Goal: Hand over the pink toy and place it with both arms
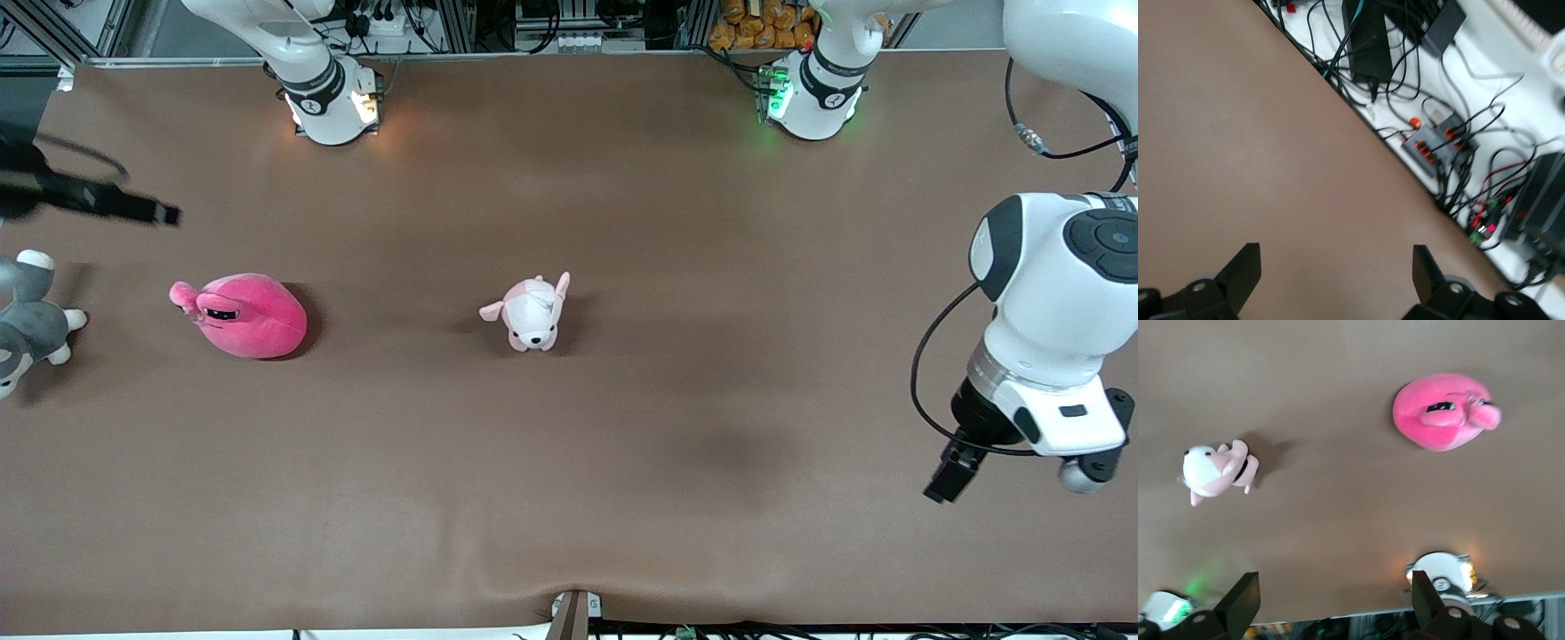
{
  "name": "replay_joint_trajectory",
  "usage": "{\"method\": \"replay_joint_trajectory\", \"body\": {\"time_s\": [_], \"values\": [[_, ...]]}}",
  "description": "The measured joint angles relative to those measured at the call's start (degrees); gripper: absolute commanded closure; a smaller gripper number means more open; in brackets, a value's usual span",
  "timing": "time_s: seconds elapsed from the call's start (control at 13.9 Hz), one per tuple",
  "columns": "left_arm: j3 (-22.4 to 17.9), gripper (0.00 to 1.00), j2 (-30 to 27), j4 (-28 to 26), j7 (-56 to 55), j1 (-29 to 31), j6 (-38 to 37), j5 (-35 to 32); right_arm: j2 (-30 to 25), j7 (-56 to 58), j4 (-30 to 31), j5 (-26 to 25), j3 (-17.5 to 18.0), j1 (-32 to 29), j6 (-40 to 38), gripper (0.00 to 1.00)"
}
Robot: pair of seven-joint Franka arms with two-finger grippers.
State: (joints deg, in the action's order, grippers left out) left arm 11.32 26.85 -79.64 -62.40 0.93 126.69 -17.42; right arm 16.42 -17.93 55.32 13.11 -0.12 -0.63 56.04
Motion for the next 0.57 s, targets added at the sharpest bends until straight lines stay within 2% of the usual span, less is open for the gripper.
{"method": "replay_joint_trajectory", "body": {"time_s": [0.14, 0.29, 0.57], "values": [[0.66, 0.00, -0.63, 0.05, 5.70, 0.13, -5.08, 0.58, -4.48, 6.22, 3.84, -4.02, 0.44, 0.42, 0.96, 0.00], [0.71, 0.00, -2.03, 0.08, 13.63, 0.39, -11.50, 1.94, -7.82, 9.82, 10.21, -7.13, 1.08, 1.50, 6.98, 0.00], [0.73, 0.00, -5.92, 0.12, 30.73, 1.70, -23.95, 6.77, -16.40, 21.08, 25.61, -8.01, 0.79, 1.83, 17.31, 0.00]]}}
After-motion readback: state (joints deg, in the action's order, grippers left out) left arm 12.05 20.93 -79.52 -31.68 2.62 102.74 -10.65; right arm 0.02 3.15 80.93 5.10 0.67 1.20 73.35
